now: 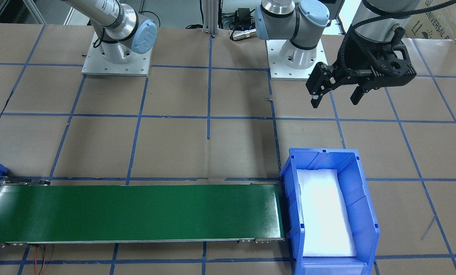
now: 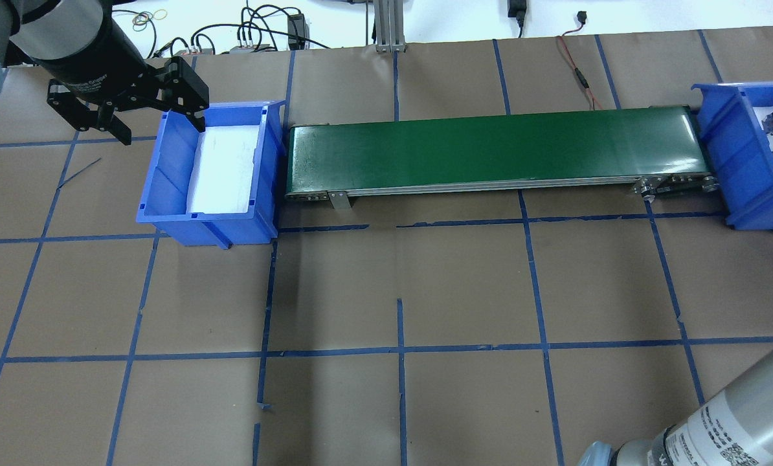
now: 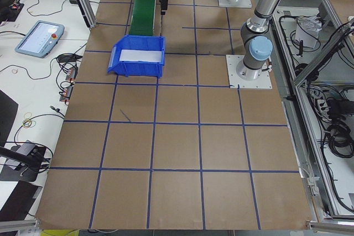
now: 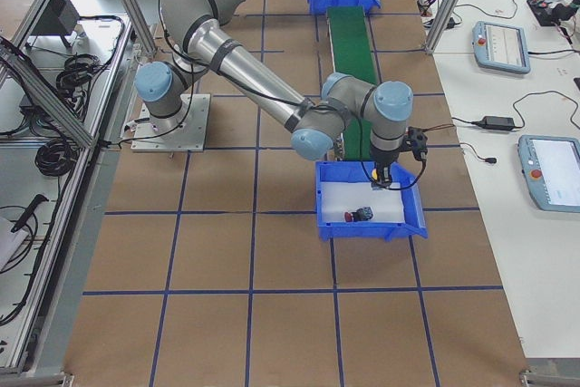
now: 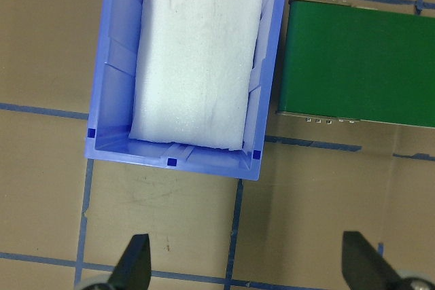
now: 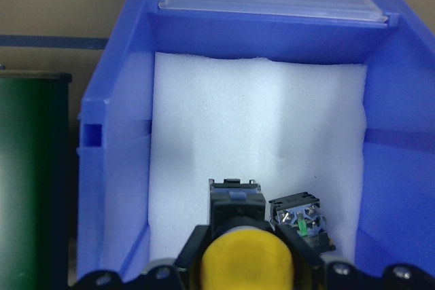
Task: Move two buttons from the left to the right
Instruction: 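Place the yellow-capped button in the bin beside the red one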
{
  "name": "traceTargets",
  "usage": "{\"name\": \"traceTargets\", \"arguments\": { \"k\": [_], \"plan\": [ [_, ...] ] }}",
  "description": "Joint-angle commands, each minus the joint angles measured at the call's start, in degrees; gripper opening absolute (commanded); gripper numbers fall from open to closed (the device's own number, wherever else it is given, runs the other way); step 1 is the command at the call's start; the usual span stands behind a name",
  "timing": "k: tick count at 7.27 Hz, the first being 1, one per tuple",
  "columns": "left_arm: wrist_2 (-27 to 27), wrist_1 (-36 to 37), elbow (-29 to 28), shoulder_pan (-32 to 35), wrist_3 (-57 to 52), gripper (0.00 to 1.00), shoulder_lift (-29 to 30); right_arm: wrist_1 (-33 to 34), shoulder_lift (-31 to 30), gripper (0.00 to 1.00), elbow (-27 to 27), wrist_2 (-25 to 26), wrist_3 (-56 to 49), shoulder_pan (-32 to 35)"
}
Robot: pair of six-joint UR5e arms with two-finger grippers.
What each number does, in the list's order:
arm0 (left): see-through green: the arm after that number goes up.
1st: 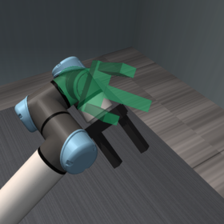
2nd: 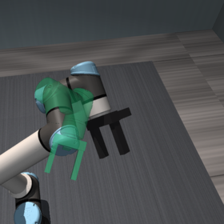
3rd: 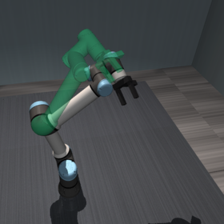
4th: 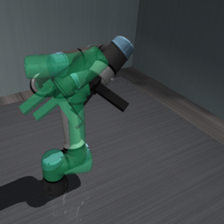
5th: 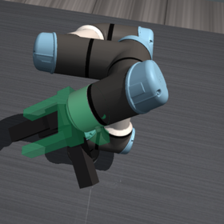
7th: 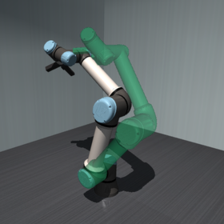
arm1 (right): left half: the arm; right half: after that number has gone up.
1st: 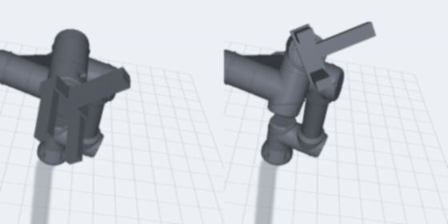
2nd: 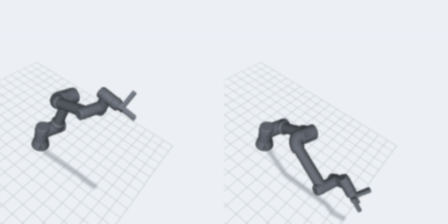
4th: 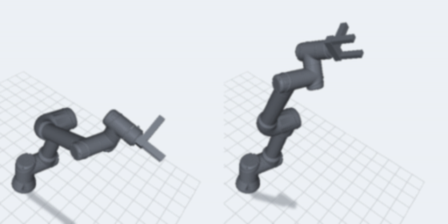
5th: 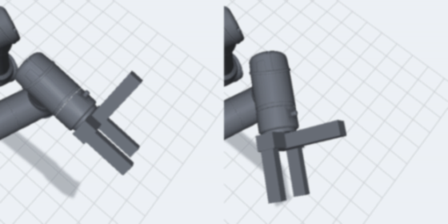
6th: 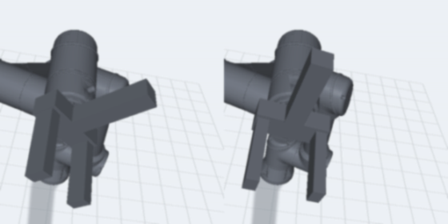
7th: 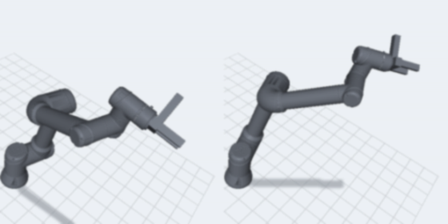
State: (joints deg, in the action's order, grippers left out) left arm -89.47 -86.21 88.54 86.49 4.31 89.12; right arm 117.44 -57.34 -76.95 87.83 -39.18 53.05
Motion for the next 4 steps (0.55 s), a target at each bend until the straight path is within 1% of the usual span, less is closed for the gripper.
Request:
{"name": "traceTargets", "arguments": {
  "k": [1, 2, 4],
  "plan": [
    [0.0, 0.0, 0.0, 0.0, 0.0, 1.00, 0.0, 3.8, 1.3, 0.27, -3.4, -0.2, -1.4, -0.9],
    [0.0, 0.0, 0.1, 0.0, 0.0, 1.00, 0.0, 3.9, 1.4, 0.27, -3.6, -0.2, -1.4, -0.9],
    [0.1, -0.1, -0.3, 0.0, 0.1, 1.00, 0.0, 3.9, 1.7, 0.33, -4.0, 0.0, -1.4, -0.9]
  ]
}}
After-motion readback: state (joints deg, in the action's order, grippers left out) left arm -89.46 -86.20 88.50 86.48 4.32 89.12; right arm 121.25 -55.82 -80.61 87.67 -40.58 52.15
